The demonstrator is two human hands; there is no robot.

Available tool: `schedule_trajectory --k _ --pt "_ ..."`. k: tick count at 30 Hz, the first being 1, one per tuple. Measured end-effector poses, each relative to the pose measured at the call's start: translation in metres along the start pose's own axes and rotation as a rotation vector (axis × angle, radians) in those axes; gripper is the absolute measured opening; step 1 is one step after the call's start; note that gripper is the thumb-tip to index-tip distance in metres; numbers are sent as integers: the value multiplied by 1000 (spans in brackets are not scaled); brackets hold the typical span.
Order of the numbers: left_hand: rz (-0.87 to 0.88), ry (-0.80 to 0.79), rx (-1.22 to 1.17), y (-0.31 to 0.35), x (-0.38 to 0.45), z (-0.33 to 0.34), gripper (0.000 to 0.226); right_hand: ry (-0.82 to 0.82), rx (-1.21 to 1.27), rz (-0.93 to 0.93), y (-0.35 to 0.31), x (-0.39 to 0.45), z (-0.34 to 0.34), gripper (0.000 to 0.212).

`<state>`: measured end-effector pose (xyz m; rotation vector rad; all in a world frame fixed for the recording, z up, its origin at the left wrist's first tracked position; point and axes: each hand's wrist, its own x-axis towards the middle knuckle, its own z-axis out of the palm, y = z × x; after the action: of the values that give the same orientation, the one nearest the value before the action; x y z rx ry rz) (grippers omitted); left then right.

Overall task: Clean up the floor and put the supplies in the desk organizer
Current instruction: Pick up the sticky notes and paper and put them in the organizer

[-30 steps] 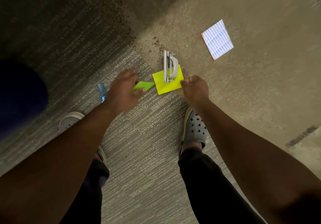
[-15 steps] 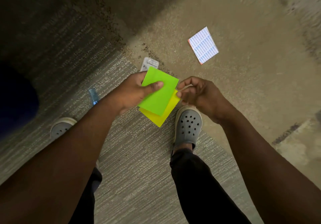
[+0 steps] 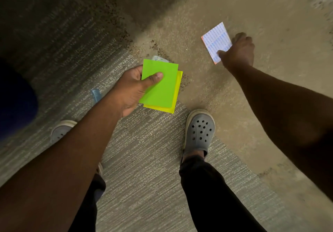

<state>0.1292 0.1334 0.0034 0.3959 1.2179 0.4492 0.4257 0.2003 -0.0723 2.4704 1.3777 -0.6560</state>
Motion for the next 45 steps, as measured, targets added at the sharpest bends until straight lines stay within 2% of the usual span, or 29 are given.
schedule_trajectory --k 3,6,9,17,19,22,25,32,36,40,45 --pt "-16 45 -27 -7 -10 -5 28 -14 2 16 -6 8 7 55" --pt "-34 92 -34 -13 -23 -7 21 -27 -87 69 -4 10 10 70" --pt "-26 103 -44 -18 -35 -9 21 -63 59 165 -2 11 12 77" --pt "-27 189 -85 -15 -80 -13 17 -87 375 134 -11 -45 -3 32" --pt "-46 233 -142 -2 -106 -10 18 -155 567 155 -20 -85 -22 22" --pt "-33 273 -219 34 -161 -3 24 -345 868 192 -38 -166 -74 20" --pt "-7 283 -244 84 -231 5 19 -491 912 124 -58 -245 -142 18" --pt "70 421 -331 192 -414 32 22 -541 822 -205 -123 -380 -319 19" --pt "130 470 -469 221 -520 57 29 -472 715 -458 -151 -445 -402 17" --pt "205 524 -558 233 -602 70 33 -464 655 -593 -171 -503 -461 18" --pt "360 541 -568 259 -675 47 32 -464 678 -676 -209 -563 -512 15"
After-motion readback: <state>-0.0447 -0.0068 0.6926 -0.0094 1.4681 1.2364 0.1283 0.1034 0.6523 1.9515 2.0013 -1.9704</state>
